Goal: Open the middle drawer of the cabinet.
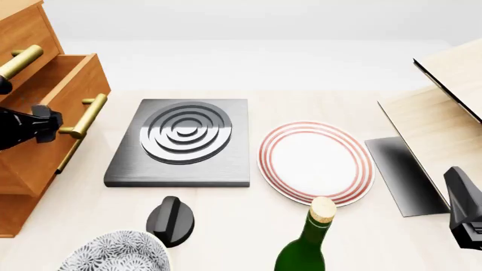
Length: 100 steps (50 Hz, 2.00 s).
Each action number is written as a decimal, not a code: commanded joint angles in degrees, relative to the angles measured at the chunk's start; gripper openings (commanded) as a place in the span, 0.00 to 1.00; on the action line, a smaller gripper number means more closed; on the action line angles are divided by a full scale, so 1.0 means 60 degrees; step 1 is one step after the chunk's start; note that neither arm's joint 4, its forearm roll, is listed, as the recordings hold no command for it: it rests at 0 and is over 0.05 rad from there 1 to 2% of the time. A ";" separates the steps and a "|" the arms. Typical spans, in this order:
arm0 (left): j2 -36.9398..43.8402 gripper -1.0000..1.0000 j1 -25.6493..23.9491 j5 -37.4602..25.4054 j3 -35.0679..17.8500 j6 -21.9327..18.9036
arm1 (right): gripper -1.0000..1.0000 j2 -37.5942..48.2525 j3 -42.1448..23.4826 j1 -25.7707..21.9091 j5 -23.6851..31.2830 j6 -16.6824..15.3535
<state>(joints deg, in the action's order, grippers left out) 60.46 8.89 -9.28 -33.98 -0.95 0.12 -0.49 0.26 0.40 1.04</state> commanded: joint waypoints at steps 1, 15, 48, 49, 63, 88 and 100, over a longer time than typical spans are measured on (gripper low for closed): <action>0.0261 1.00 -0.0162 0.0111 0.0140 0.0153 | 1.00 0.0010 0.0020 -0.0022 -0.0031 -0.0039; 0.0514 1.00 -0.0260 0.0137 0.0275 0.0359 | 1.00 0.0011 0.0020 -0.0023 -0.0029 -0.0042; 0.0860 1.00 -0.1042 0.0125 0.0447 0.0942 | 1.00 0.0011 0.0020 -0.0024 -0.0028 -0.0041; 0.0872 1.00 -0.1074 0.0129 0.0446 0.0968 | 1.00 0.0010 0.0020 -0.0024 -0.0031 -0.0039; 0.0952 1.00 -0.1305 0.0152 0.0473 0.1082 | 1.00 0.0010 0.0020 -0.0025 -0.0030 -0.0037; 0.0806 1.00 -0.1748 -0.0039 0.0497 0.1188 | 1.00 0.0011 0.0020 -0.0024 -0.0029 -0.0044; 0.0812 1.00 -0.2005 -0.0060 0.0497 0.1259 | 1.00 0.0010 0.0020 -0.0023 -0.0030 -0.0040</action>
<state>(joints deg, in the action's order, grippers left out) 61.72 -1.26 -8.84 -34.22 5.90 0.12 -0.49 0.26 0.40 1.05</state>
